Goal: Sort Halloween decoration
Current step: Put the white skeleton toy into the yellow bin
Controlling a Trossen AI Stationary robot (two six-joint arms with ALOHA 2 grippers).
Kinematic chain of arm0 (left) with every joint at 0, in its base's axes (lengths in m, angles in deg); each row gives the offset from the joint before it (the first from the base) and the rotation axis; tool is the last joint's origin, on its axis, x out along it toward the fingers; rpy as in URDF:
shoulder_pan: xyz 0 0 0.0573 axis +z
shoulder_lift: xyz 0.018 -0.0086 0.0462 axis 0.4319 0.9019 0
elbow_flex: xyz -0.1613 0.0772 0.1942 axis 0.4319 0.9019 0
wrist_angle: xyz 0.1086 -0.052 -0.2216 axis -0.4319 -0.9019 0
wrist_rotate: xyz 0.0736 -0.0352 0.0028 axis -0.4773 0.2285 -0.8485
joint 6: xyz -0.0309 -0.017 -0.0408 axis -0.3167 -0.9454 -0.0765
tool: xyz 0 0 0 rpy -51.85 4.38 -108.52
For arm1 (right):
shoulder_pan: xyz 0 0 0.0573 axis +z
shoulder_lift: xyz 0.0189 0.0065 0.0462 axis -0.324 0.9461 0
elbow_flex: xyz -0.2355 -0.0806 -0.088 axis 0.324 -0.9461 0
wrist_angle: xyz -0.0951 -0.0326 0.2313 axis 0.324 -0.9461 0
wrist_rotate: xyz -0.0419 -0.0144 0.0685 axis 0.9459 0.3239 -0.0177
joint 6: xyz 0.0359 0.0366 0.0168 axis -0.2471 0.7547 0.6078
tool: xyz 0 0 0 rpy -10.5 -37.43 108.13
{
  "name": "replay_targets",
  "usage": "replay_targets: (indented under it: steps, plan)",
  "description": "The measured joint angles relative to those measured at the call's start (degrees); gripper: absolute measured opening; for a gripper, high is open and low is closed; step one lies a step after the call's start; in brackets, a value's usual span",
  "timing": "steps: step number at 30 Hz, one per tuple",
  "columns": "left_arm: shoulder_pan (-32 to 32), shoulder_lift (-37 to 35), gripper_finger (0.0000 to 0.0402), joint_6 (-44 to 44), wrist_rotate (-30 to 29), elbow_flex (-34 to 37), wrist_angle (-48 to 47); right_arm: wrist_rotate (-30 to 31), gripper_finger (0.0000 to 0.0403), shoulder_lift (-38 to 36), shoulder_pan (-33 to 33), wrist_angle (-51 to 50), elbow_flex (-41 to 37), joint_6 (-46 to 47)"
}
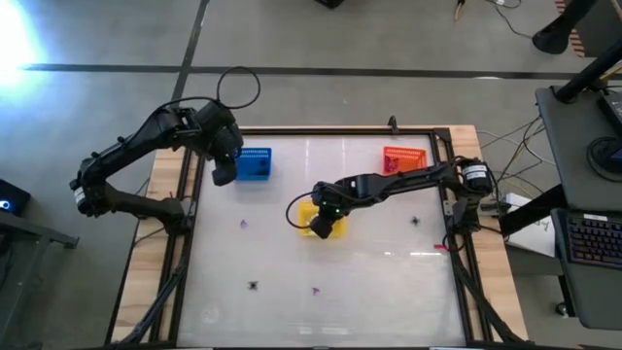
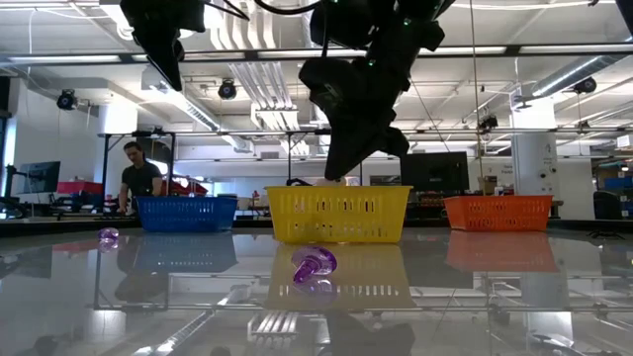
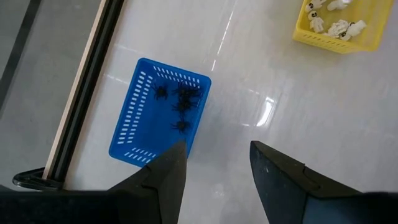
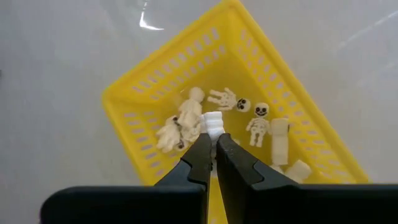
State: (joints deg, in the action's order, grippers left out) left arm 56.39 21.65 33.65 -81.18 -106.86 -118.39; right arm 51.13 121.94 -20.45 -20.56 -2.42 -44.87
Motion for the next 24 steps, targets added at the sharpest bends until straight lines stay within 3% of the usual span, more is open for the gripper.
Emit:
replay_targets:
  steps: [24]
  plan:
    - [0.01,0.39,0.016,-0.44,0.02,-0.02,0.09,2.1,0.0013,0.02,-0.45,0.25,0.52,1.87]
